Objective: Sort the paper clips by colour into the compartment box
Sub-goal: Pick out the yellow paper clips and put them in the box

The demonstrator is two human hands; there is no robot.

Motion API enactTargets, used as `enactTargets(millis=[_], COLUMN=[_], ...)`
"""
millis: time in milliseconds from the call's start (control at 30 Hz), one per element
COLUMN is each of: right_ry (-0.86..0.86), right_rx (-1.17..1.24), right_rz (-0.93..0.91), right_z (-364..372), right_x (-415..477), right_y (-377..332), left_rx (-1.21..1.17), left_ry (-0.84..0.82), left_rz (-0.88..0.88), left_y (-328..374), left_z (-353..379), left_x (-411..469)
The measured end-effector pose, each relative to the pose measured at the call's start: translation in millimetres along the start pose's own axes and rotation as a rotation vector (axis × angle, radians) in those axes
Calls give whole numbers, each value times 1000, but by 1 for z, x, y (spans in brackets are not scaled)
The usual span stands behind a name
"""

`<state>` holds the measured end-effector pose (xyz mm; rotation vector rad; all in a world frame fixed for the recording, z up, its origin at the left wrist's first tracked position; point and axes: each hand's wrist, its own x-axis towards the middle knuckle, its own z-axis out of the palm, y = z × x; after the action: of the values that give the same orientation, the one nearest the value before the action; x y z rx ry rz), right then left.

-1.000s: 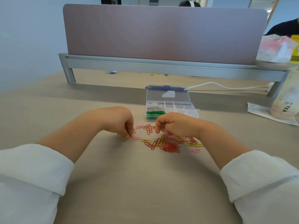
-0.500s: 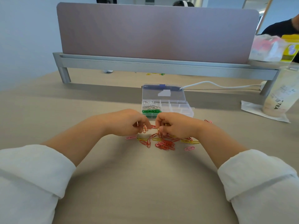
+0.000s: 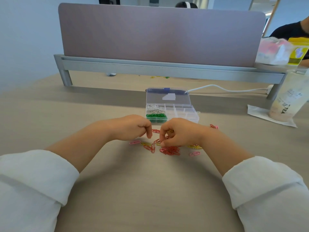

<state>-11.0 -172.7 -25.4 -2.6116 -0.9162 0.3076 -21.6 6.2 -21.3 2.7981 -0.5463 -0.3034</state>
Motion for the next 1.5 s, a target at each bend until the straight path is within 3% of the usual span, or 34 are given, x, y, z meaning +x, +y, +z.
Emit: enactTargets(millis=[233,533,867,1167,1367,1500], right_ry=[-34,-98,124,269,303,284], right_rx=[-62,-67,220,217,16,-35], right_rz=[30,94,223,242,157,186], right_z=[2,-1,-15,-17,-4,-4], right_x=[4,4,0,-1,10,11], right_y=[0,0,26,42,42,43], left_rx=[149,136,-137,-252,57,125], left_ry=[10,0,135,207,278,274], left_rz=[71,0,37,-6,-51,-80], left_y=[-3,-4,3,25,25,24], left_z=[-1,3,12,13,11,13], left_x=[-4,1,23,55,60,56])
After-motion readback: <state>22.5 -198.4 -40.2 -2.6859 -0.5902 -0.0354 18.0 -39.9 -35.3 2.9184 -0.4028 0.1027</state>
